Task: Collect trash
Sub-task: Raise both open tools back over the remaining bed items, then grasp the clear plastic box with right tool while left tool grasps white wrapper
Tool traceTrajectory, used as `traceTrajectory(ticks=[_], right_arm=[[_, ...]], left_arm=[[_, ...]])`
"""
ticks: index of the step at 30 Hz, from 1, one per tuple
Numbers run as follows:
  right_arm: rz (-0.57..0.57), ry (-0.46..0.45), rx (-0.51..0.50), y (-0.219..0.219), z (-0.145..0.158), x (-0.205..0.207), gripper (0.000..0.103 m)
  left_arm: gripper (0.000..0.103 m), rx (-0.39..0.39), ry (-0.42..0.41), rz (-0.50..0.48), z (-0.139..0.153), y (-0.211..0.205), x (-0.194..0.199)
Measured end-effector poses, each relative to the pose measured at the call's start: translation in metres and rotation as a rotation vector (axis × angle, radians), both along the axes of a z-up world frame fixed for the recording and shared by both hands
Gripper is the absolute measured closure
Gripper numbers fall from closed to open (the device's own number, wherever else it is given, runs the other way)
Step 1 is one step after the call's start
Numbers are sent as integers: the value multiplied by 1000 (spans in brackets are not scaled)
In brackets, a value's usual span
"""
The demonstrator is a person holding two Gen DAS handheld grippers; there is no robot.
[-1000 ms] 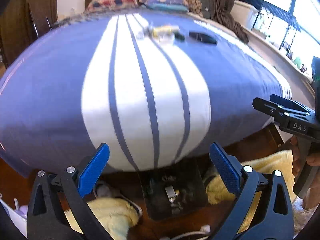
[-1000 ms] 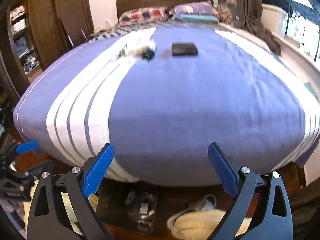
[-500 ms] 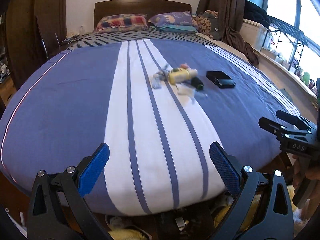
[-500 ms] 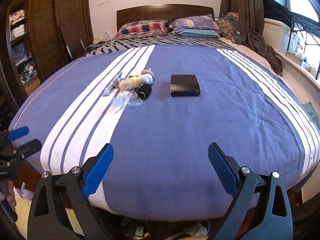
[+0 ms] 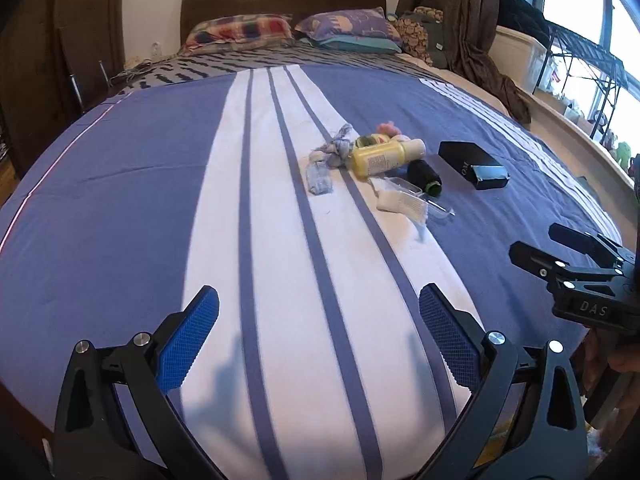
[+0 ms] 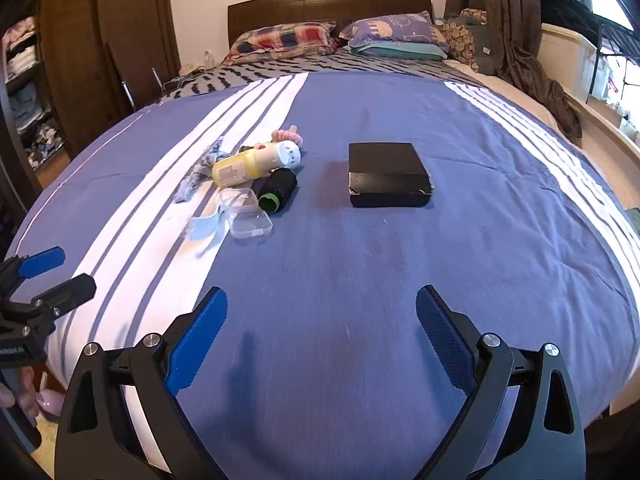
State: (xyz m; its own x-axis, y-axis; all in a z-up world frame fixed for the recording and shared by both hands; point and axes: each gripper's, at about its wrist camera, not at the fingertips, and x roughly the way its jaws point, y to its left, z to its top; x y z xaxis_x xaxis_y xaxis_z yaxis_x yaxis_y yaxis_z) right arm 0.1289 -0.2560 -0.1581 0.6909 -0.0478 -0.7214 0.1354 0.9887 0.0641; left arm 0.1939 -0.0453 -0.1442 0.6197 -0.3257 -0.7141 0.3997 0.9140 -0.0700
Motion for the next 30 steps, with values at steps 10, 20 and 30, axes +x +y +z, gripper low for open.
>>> traceTrajectory(ticks=[10,20,30], right_arm=[[125,41,75,18,-14,57,41],[192,80,63,38,-21,93,68],[126,-2,32,7,11,54,69]], left_arm=[[8,28,21,-19,-14,-14,28],[8,26,20,-15,-13,-9,38],[9,-9,13,-106,-5,-45,35]])
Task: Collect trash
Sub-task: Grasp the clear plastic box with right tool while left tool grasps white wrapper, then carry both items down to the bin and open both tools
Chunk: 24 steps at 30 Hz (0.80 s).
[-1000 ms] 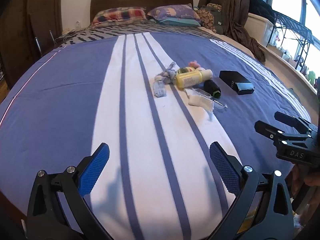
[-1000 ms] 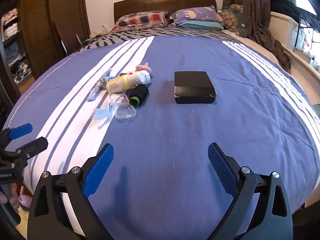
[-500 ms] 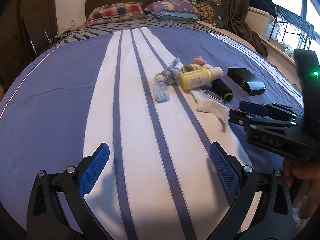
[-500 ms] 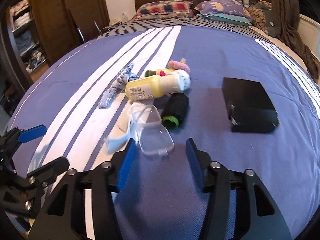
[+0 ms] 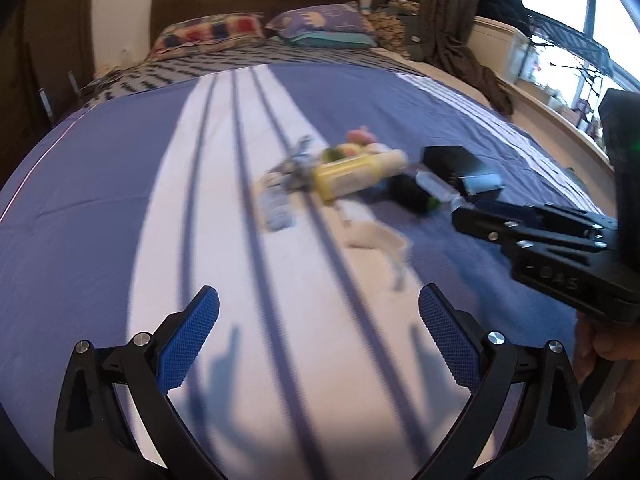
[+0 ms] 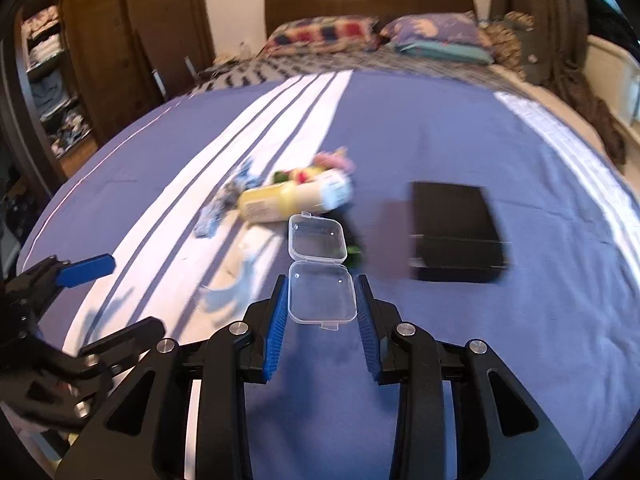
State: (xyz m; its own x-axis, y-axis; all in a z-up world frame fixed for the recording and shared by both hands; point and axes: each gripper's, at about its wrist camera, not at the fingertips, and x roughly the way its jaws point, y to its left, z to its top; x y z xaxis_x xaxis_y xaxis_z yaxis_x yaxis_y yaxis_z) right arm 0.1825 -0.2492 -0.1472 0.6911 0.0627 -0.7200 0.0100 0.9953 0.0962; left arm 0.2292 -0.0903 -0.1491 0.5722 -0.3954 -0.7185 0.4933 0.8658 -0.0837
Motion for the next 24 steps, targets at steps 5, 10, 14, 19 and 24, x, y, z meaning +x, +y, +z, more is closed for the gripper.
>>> traceTrajectory(ticks=[5,10,14,19,24], right_arm=[[-38,-16,10,-24,6,-19,69],[-28,-9,23,-32,2,-28,69],[-17,-12,33,-30,2,-33,69],[-11,-12,31,-20,2,-44,69],[-10,-7,7,-7,6,-62,69]], left_arm=[[36,16,11,-64,-5,-36,5],[76,16,52,-77,-13,-52,14],[101,24,68,-67,-17,-52,15],[102,24,35,-52,-4,-38,-5],[102,4,-5,-33,15,-16,-37]])
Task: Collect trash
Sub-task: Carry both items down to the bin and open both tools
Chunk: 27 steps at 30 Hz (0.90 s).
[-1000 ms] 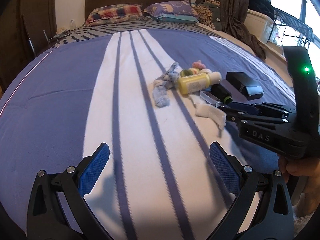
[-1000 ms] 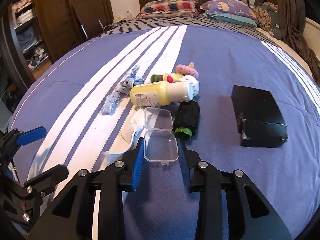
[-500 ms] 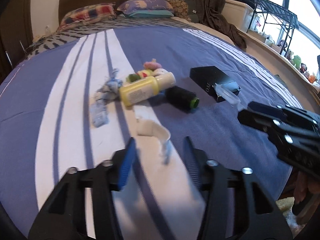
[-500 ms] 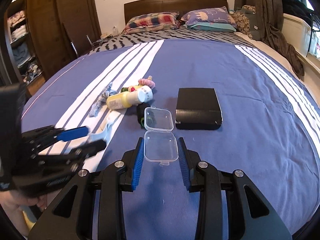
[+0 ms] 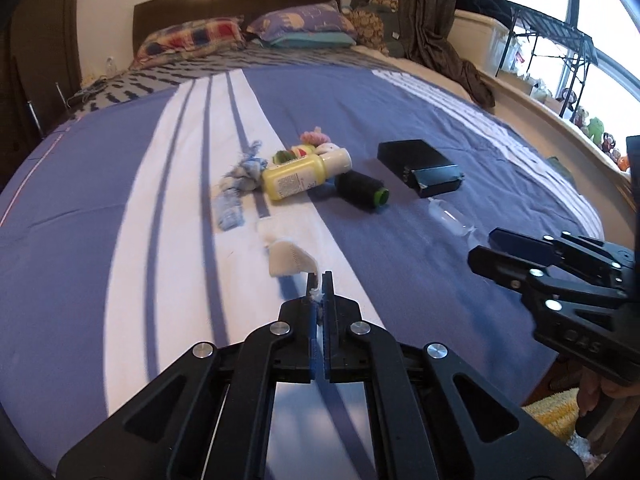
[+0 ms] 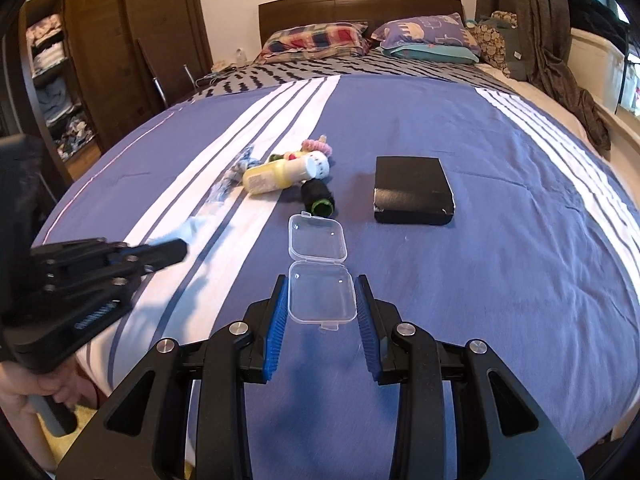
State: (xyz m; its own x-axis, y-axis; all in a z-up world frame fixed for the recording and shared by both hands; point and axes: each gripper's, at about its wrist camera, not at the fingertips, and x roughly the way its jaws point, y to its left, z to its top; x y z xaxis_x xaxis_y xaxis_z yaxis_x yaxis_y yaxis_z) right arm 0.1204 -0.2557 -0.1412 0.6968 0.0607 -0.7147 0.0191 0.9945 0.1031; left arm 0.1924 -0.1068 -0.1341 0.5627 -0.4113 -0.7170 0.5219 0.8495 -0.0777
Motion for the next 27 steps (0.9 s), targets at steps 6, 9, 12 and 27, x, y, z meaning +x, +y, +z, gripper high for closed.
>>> traceTrajectory(ticks=[6,9,12,27], right_arm=[[-7,-4,-13,13,7,-30,69],[-8,-5,-15,19,11,-48,69],[-8,-8,-21,25,15,-65,69],[36,-1,-16,57,9,-148,69]], left_arm=[[102,-20,3,-8,8,19,-43],[102,-35,5,-7,10,29,-66],[102,-44,5,-9,12,37,-87],[102,-62,14,-50,8,69,-185]])
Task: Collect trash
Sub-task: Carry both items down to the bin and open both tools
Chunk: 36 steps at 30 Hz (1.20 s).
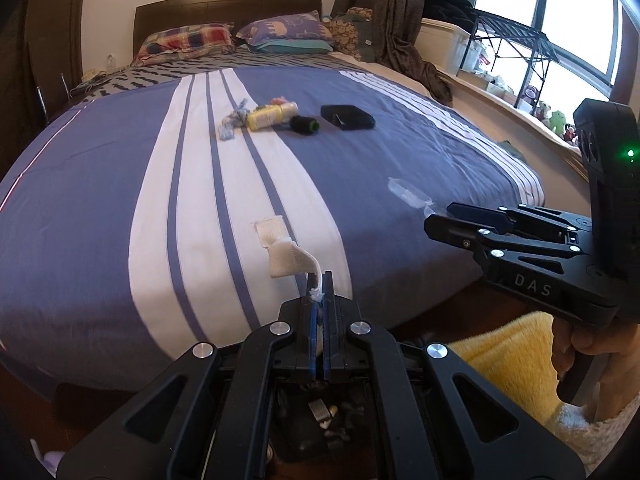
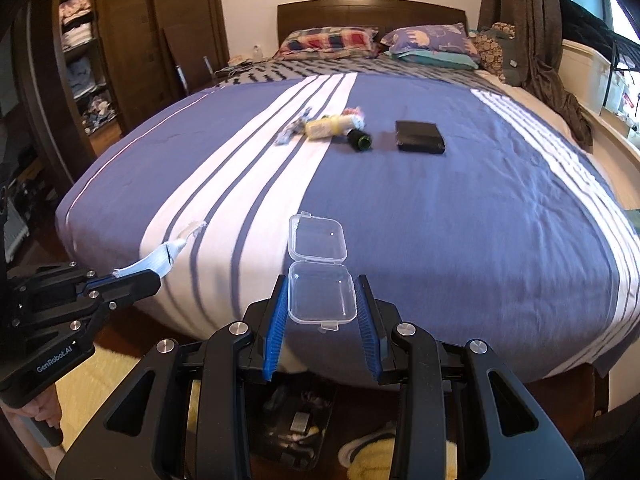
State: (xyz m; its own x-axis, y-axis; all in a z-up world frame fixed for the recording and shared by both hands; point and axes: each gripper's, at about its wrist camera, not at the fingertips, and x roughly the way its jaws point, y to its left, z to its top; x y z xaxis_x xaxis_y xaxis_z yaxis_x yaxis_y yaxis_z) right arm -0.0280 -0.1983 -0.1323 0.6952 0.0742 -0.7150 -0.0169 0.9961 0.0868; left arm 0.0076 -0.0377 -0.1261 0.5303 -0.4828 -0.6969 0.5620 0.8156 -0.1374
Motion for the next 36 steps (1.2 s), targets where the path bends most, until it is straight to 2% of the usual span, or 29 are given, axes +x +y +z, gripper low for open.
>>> traceTrajectory(ticks=[7,12,15,25,30,36], right_arm=[[12,55,24,7,-25,-26,69],[16,111,38,13,-49,-37,69],[20,146,49,15,-66,-41,69],[6,265,56,21,-134,-39,69],[-12,343,89,17,-172,-32,69],[-19,417,121,15,-197,-20,69]], left_arm=[[102,11,48,-24,-22,7,-29],[102,8,104,-18,-53,11,-38],[102,35,125,-1,-77,11,-42],[102,100,262,17,-160,11,-35],[102,127,315,27,-186,7,-29],[102,134,382,24,-211,5,-19]])
